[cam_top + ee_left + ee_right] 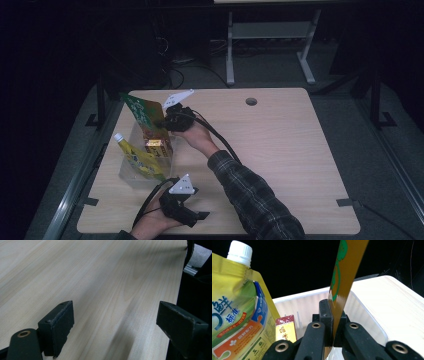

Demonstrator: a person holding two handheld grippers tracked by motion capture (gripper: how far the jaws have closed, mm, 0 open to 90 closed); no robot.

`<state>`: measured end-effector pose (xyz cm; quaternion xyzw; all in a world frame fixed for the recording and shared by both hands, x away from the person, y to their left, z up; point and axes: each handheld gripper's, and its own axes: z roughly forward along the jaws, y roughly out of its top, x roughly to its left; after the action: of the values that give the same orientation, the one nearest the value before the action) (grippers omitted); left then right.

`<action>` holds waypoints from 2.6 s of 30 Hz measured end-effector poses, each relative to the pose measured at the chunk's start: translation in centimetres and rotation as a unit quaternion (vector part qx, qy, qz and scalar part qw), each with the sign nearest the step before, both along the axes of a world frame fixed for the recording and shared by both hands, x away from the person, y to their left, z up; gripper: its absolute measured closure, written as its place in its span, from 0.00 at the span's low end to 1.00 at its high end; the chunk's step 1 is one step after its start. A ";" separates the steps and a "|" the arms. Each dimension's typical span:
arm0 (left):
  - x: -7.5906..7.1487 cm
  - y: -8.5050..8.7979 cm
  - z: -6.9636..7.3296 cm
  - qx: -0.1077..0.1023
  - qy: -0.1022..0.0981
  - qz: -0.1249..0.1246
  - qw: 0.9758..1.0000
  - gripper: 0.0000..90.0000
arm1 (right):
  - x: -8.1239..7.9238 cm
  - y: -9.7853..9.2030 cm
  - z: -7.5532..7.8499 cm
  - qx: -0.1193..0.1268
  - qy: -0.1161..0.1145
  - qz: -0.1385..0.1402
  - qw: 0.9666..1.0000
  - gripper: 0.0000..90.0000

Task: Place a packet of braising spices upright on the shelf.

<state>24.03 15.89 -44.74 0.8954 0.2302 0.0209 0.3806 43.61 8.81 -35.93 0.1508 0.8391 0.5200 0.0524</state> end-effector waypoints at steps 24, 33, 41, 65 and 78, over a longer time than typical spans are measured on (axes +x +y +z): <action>0.0 -0.2 -0.2 0.001 0.006 -0.002 1.000 0.16 | 0.2 -0.6 -0.7 -0.027 -0.001 -0.026 0.999 0.54; 0.1 -0.2 -0.2 -0.002 0.007 0.003 1.000 0.16 | 0.2 -2.2 -0.7 -0.024 0.007 -0.040 0.999 0.39; 0.3 0.1 -0.1 0.001 0.003 0.007 1.000 0.16 | -0.5 -4.5 -0.6 -0.035 0.007 -0.046 0.998 0.35; 0.7 0.6 0.0 0.002 0.000 0.019 1.000 0.16 | -5.1 -14.5 -2.8 -0.065 0.026 -0.060 0.996 0.30; 0.9 1.0 0.1 0.008 -0.006 0.023 1.000 0.16 | -9.2 -20.6 -4.5 -0.088 0.032 -0.080 0.992 0.27</action>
<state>24.89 16.86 -44.63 0.8930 0.2477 0.0369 0.3739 34.44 -11.80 -40.38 0.2291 0.8678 0.4336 0.0799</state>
